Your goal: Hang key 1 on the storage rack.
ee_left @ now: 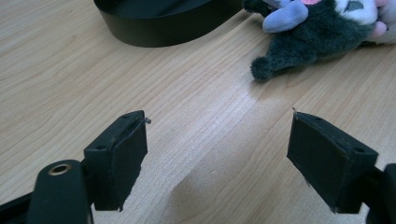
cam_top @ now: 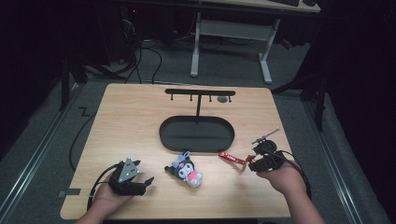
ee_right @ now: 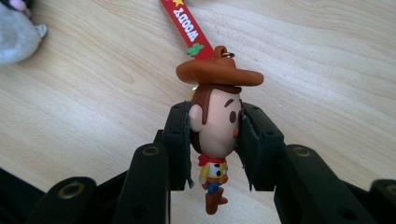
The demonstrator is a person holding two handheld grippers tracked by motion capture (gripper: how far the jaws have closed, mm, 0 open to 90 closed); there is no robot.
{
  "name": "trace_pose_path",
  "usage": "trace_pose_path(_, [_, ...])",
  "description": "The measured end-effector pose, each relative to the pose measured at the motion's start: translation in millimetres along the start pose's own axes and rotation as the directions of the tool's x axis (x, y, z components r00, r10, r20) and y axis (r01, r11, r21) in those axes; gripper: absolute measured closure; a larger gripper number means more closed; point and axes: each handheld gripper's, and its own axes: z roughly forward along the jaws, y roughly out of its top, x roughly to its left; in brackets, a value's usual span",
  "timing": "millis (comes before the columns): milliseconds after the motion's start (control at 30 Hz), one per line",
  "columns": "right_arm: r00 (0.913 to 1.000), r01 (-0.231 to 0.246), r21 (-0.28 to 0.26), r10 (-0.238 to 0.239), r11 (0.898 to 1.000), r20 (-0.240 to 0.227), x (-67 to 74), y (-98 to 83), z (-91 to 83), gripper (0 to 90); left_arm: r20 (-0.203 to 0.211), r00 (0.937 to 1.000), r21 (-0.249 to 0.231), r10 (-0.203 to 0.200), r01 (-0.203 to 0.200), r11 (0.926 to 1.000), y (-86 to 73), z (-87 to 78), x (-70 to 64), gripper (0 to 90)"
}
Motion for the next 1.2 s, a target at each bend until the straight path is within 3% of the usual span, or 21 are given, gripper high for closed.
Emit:
trace_pose_path(100, [0.9998, 0.017, 0.008, -0.017, 1.000, 0.012, 3.6, 3.9, -9.2, 66.5, 0.000, 1.0000, 0.000, 0.001, -0.001, 1.0000, -0.1, -0.7, 0.3, 20.4])
trace_pose_path(533, [0.9999, 0.001, -0.024, 0.000, 1.000, 0.010, 10.8, 18.3, -42.9, 66.6, 0.001, 1.0000, -0.006, -0.001, 0.001, 1.0000, 0.0, -1.4, 1.2, 20.4])
trace_pose_path(633, [0.9998, 0.016, -0.031, -0.016, 0.999, 0.008, 12.2, 21.3, -50.0, 66.6, 0.001, 1.0000, -0.006, 0.001, -0.001, 1.0000, 0.3, -1.9, 1.3, 20.4])
trace_pose_path(1200, [0.9990, 0.016, -0.069, -0.013, 0.997, 0.042, 11.7, 37.8, -79.6, 66.6, 0.003, 1.0000, -0.010, 0.000, 0.000, 1.0000, 0.8, -1.5, 0.4, 20.4])
